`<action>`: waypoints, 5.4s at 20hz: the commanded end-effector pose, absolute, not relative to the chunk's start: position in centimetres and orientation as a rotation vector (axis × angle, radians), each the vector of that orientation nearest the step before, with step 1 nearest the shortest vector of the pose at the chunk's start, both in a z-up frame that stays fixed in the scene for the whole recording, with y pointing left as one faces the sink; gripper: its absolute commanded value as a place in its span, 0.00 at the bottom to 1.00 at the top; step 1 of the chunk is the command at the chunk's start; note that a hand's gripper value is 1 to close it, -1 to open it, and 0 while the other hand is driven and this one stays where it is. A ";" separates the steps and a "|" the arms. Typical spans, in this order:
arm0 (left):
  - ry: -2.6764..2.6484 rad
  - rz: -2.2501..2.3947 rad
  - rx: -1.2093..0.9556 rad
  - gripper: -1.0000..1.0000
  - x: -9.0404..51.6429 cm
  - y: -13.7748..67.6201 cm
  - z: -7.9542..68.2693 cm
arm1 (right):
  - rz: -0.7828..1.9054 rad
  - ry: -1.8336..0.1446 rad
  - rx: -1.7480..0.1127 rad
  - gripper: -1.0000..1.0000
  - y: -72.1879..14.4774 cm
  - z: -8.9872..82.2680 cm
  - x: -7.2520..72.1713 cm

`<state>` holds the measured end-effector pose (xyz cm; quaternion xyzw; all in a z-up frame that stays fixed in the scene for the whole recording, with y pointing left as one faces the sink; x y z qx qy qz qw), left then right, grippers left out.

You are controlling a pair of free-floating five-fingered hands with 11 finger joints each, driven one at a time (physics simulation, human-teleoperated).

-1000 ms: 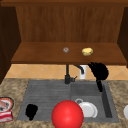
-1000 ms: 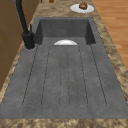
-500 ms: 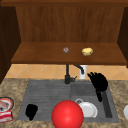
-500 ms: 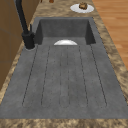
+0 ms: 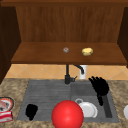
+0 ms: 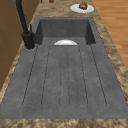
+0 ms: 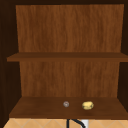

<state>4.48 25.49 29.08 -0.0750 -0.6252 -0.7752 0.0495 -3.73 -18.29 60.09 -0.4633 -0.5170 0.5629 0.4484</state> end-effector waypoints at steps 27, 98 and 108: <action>-1.905 -2.362 -0.228 0.50 4.5 25.5 29.1 | 1.358 -1.126 -1.149 0.00 -15.4 74.9 11.2; -1.905 -2.362 -0.228 0.50 4.5 25.5 29.1 | 1.504 -0.784 -0.751 0.00 -17.9 61.7 48.0; -1.905 -2.362 -0.228 0.50 4.5 25.5 29.1 | 1.537 -0.695 -0.745 1.00 -16.6 60.0 50.2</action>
